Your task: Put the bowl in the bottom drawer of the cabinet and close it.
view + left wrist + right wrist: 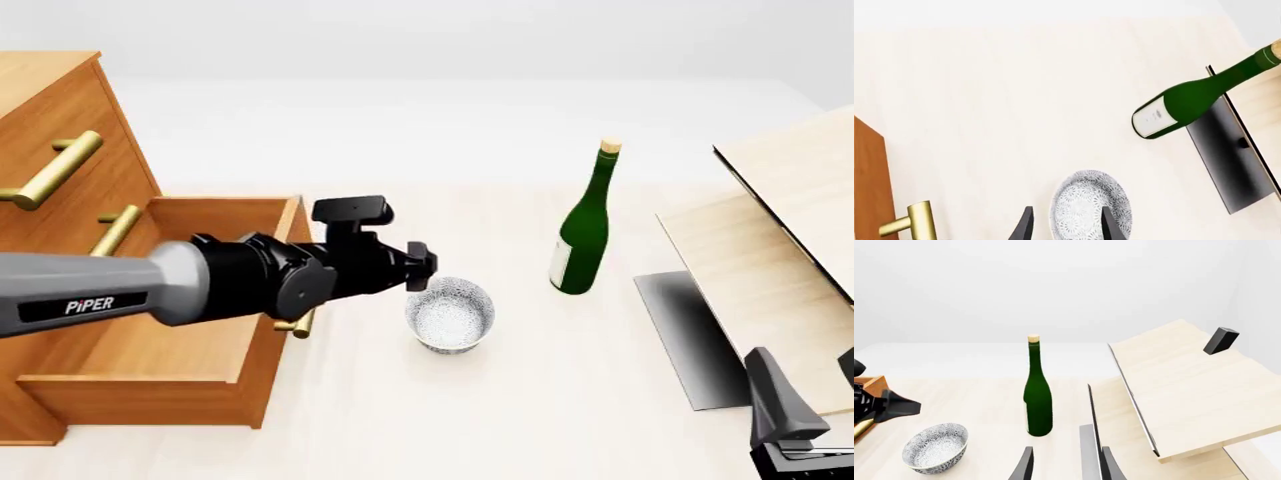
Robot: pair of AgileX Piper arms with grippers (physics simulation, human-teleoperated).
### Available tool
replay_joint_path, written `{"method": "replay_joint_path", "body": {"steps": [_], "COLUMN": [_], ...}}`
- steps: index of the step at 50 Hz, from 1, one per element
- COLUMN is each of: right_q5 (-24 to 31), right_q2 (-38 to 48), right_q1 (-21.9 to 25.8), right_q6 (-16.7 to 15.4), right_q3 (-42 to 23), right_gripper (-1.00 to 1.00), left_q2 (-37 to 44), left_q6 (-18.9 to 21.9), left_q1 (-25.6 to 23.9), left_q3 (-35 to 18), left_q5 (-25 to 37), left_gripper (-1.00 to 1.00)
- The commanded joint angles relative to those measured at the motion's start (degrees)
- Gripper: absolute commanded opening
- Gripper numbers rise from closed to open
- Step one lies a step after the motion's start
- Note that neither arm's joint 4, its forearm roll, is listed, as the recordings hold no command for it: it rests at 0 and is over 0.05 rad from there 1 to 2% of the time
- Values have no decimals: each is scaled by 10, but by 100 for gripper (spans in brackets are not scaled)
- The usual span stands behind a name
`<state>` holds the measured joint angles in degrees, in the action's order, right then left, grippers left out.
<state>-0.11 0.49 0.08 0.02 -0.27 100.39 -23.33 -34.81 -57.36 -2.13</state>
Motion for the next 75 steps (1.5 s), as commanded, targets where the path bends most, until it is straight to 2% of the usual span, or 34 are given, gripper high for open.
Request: {"method": "replay_joint_path", "body": {"steps": [1,19,59,63,65,66,75], "right_q5": [0,0,0,0,0,0,0], "right_q2": [-1,0,0,0,0,-1,-1], "right_q1": [0,0,0,0,0,0,0], "right_q6": [0,0,0,0,0,0,0], "right_q3": [0,0,0,0,0,0,0], "right_gripper": [100,100,100,100,100,100,100], "left_q2": [-5,8,72,77,81,85,100], "left_q6": [-28,-61,-116,-127,-117,-134,-140], "left_q1": [-6,-15,0,-8,-3,-10,-17], "left_q3": [4,24,30,35,30,35,36], "left_q5": [2,-21,-65,-74,-72,-81,-89], "left_gripper": [100,100,100,100,100,100,100]}}
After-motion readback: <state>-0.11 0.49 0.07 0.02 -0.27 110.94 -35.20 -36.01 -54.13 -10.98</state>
